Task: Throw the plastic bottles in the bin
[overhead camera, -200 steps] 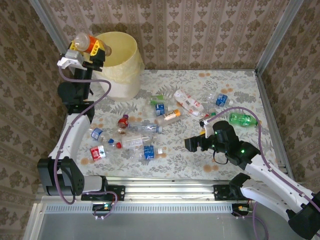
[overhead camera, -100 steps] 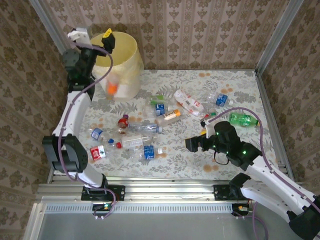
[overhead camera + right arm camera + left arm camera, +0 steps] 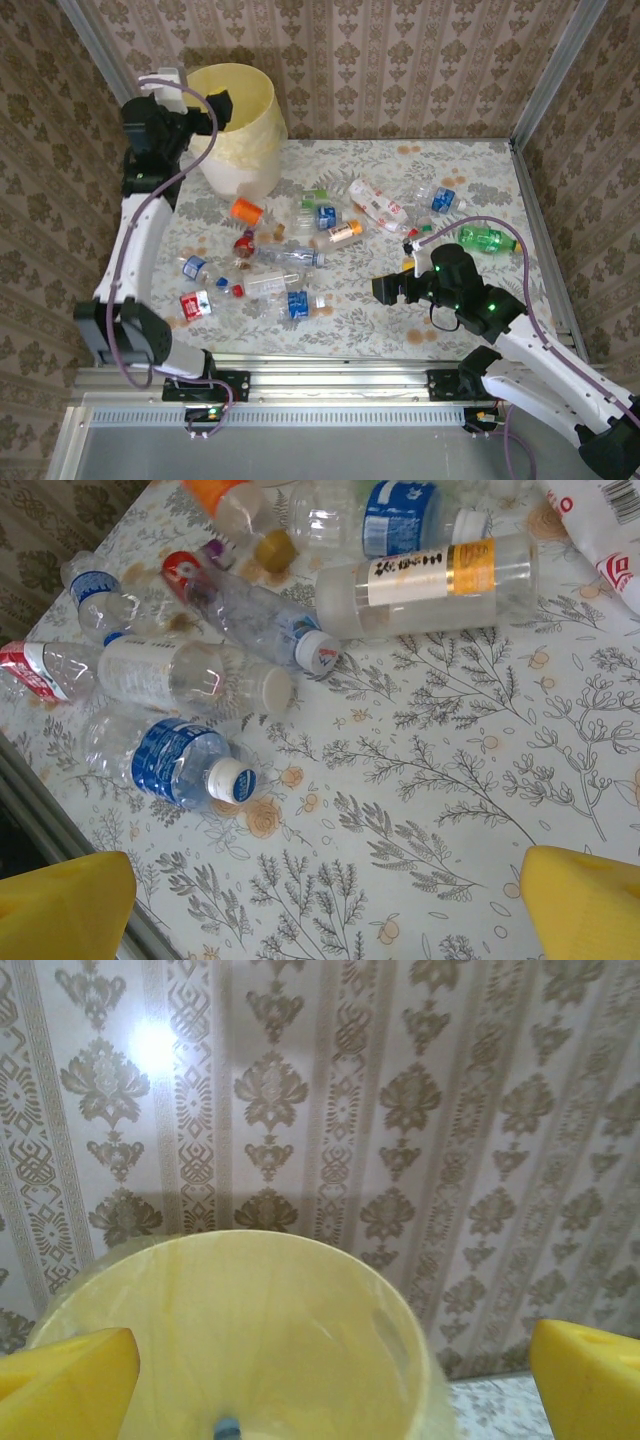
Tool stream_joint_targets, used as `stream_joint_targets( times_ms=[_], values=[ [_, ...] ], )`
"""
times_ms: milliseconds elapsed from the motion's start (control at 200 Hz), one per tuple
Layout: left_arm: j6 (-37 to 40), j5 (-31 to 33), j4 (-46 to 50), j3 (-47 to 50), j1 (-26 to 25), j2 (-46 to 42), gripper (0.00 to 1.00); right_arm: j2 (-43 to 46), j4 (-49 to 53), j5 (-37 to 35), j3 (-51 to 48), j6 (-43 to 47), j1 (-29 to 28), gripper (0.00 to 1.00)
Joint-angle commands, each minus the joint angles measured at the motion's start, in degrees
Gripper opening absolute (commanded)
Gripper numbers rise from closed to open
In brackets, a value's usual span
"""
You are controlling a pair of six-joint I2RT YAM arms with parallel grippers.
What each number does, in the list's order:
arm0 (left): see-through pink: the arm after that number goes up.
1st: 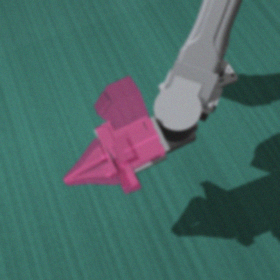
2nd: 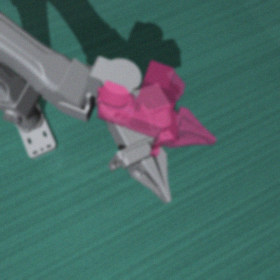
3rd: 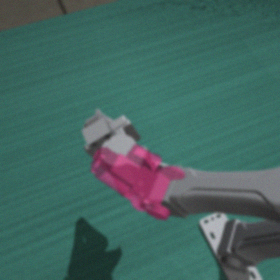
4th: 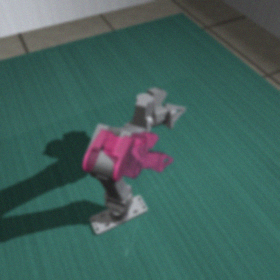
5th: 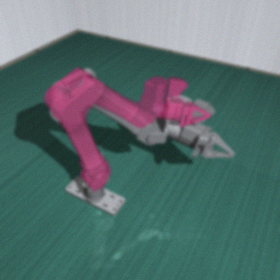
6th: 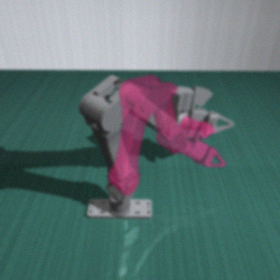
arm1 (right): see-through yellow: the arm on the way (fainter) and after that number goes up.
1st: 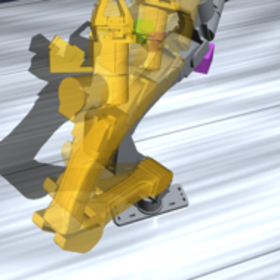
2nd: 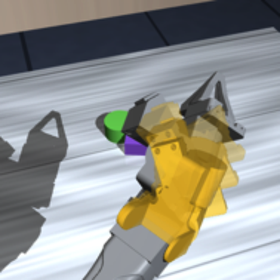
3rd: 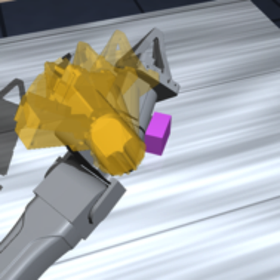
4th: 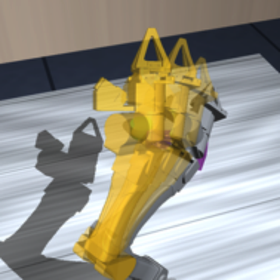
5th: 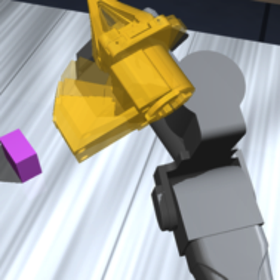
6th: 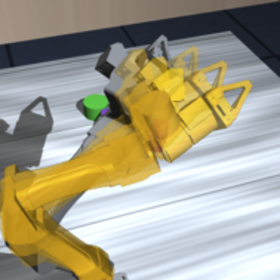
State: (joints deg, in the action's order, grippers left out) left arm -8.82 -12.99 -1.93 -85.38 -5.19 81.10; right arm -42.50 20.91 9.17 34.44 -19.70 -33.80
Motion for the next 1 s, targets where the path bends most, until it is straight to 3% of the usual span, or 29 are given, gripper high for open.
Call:
stream_joint_targets(
  times_ms=[0, 145, 320, 625, 995],
  values=[
    [1.45, 2.33, 11.29, 2.88, -2.13, -5.31, 1.0, -1.81, -0.71, -0.57, 0.89, -0.65, -0.3, 1.0],
    [0.5, 2.89, 20.71, 8.03, -5.54, -8.97, 1.0, -4.11, -1.3, -0.01, 1.35, -0.97, -0.3, 1.0],
    [0.4, 10.07, 31.77, 10.55, -12.65, -5.67, 1.0, -4.34, -1.73, 0.4, 0.96, -1.2, -0.31, 1.0],
    [-2.57, 16.36, 37.36, 3.42, -15.95, 13.48, 0.99, -2.95, -0.5, 0.32, 0.38, -1.37, -0.3, 1.0],
    [-4.28, 15.98, 38.76, -11.23, -16.09, 32.54, 0.9, -0.65, 0.71, -0.72, -1.04, -1.44, -0.3, 1.0]
  ],
)
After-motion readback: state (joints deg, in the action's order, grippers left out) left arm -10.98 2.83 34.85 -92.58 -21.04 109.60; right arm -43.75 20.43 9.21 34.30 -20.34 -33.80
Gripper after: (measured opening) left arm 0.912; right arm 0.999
